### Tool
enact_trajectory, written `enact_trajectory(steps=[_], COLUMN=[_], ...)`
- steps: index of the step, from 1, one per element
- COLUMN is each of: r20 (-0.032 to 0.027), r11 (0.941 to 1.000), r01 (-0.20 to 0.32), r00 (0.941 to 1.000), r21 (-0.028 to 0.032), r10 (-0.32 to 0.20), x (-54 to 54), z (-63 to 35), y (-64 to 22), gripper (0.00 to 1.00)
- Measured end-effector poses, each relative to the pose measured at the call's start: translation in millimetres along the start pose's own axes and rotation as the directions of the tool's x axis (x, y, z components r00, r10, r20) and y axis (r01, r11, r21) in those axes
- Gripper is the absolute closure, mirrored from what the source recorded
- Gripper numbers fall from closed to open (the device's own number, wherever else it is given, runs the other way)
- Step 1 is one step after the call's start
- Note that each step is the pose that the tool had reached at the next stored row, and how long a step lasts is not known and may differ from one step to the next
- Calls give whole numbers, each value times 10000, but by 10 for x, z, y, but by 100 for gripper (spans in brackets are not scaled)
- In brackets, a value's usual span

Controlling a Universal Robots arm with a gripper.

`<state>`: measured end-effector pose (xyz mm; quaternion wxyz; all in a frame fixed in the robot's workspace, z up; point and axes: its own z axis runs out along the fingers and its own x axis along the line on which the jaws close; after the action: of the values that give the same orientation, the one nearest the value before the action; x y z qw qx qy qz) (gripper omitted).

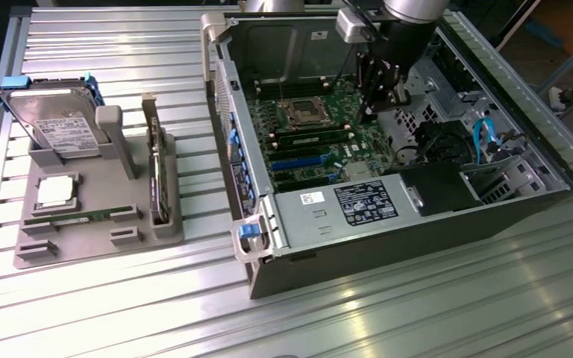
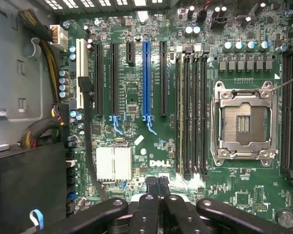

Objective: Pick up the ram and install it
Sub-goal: 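Press down the ram until it locks into place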

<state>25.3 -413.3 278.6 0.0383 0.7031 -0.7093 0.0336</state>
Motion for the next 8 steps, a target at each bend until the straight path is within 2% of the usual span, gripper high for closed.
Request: enact_trajectory(steps=[6, 8], r20=[-1, -9], r11=[10000, 10000], r01=[0, 0], r00=[10000, 10000], r21=[0, -1], r10=[0, 0], x=[-12, -12], z=[120, 122], y=[-1, -1], gripper=[89, 89])
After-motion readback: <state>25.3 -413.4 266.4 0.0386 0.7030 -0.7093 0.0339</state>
